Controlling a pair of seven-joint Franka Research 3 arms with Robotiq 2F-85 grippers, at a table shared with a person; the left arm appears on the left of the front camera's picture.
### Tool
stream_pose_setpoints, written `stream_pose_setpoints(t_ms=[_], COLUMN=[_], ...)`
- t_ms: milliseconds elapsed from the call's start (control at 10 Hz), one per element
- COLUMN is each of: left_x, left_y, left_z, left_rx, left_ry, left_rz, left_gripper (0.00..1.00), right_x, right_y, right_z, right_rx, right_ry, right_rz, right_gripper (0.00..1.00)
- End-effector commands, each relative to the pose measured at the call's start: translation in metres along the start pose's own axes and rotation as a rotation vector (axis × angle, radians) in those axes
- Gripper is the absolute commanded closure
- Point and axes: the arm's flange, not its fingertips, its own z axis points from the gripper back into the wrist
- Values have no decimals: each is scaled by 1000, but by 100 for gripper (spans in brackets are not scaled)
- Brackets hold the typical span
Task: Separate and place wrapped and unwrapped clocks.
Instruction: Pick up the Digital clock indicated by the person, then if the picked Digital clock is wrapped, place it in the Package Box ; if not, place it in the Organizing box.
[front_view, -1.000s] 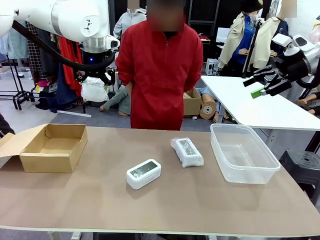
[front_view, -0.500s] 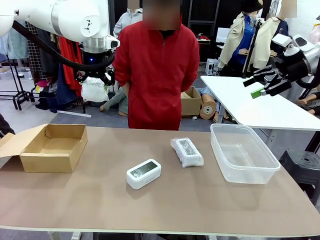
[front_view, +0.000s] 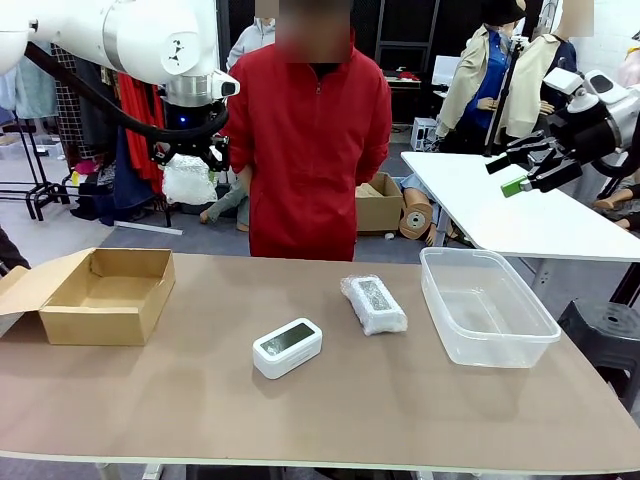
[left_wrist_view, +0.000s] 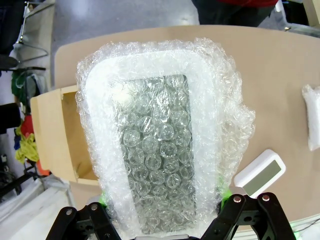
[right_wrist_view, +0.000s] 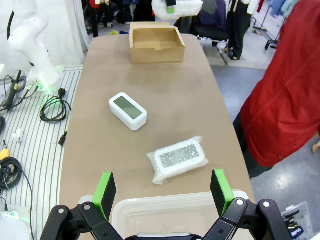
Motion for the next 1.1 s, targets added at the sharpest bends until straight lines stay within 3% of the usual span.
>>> stream_pose_setpoints(t_ms=[0,400,700,1000], left_x=[0,-8,-26,-28], left_y=[0,16,44,47], left_z=[0,27,24,13], left_rx=[0,-48,-74,-95], left_ry=[0,38,14,15], left_rz=[0,-96,-85,-79], left_gripper=[100,100,100,100], right_x=[2,2,2,2], right_y=[1,1,1,1], right_z=[0,0,0,0], right_rx=[0,0,0,0], right_ry=[-3,-3,-3,-3], right_rz=[4,4,4,4], right_gripper=[0,0,0,0])
